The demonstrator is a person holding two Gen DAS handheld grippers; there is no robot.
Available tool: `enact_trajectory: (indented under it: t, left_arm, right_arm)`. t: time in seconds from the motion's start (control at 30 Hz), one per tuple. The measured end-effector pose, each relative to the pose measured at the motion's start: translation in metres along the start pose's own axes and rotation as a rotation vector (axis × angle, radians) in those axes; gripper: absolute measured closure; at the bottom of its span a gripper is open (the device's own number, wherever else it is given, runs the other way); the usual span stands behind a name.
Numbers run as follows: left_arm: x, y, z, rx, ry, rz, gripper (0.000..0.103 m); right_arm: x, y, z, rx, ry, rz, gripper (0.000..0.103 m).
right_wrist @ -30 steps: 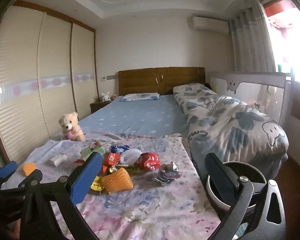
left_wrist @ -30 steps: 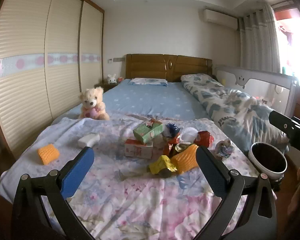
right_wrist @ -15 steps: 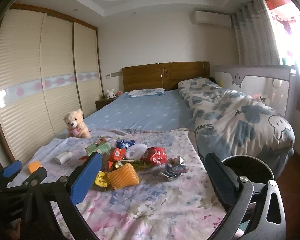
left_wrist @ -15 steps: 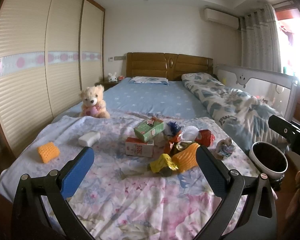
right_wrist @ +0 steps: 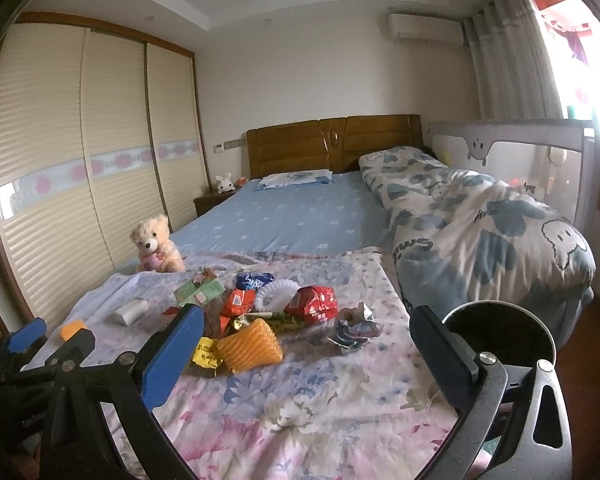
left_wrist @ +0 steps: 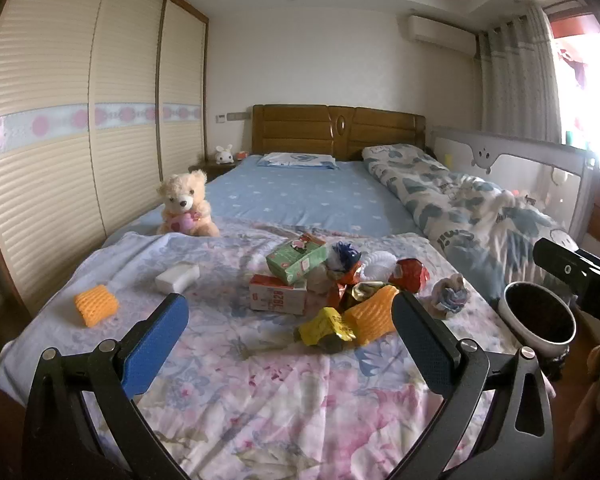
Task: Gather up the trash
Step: 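Move both tools toward the pile of trash on the bed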
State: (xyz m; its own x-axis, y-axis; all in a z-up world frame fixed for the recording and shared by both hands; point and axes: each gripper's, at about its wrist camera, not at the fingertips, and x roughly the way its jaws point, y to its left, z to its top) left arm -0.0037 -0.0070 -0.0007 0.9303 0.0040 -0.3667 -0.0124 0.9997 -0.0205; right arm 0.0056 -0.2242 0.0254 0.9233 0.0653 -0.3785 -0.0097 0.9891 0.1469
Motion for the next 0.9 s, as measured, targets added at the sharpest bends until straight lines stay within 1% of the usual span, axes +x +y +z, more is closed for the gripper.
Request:
enact_trajectory:
  t: [0.67,0.9]
  left_arm:
    - [0.001,-0.001,-0.001,0.002,0.003,0.001,0.0]
    - [0.001,-0.003,-0.012,0.007,0.013,-0.004,0.0]
  right_arm:
    - [0.002,-0.004,-0.006,0.014,0.019,0.009,0.0]
    - [0.004,-0.006,-0.008,0.026,0.03,0.013,0.0]
